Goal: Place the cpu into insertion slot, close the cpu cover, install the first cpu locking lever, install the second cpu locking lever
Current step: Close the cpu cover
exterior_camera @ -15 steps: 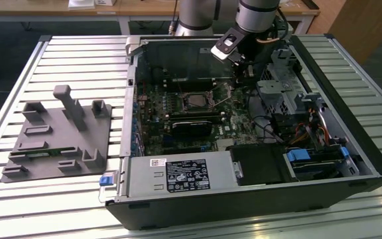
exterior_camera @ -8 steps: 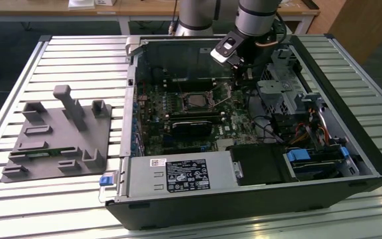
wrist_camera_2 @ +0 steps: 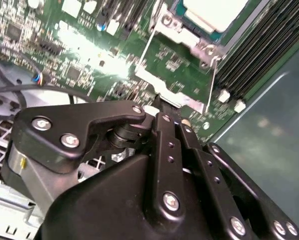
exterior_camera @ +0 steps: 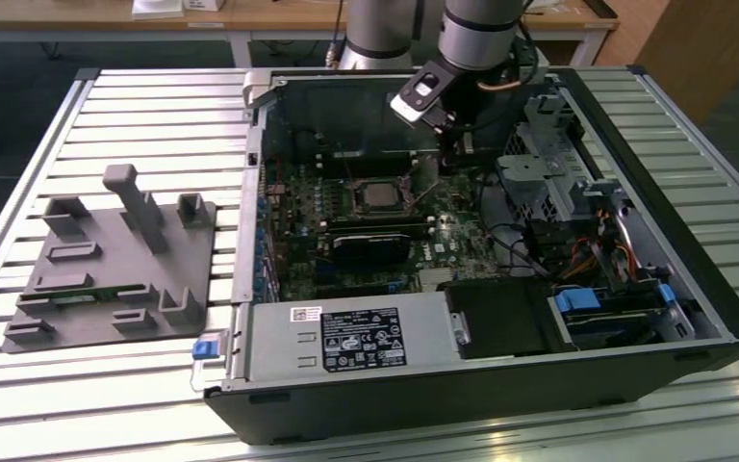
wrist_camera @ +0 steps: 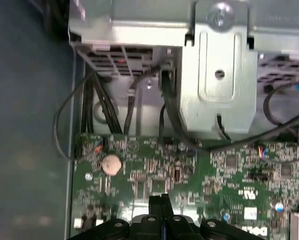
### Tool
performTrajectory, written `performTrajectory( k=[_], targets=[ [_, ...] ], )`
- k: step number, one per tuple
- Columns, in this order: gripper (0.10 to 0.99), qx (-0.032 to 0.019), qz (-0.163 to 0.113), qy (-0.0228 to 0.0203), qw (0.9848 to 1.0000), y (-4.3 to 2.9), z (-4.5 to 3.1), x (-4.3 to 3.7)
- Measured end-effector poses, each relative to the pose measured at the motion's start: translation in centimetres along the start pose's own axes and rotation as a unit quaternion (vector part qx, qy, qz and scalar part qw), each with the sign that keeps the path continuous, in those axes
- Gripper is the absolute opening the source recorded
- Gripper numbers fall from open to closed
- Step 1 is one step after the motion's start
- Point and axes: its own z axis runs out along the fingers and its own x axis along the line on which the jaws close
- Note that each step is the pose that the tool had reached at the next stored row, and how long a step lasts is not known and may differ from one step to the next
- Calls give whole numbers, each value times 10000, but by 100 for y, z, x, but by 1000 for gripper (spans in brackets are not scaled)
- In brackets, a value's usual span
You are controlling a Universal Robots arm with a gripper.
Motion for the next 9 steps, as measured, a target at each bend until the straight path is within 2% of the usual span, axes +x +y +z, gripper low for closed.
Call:
performTrajectory(
  k=[2,6,9],
  targets=[
    [106,0,-1,0,10000,-40,-16,1],
    [106,0,0,2,10000,-84,-97,3],
    [106,0,0,5,10000,-129,-104,5]
  ],
)
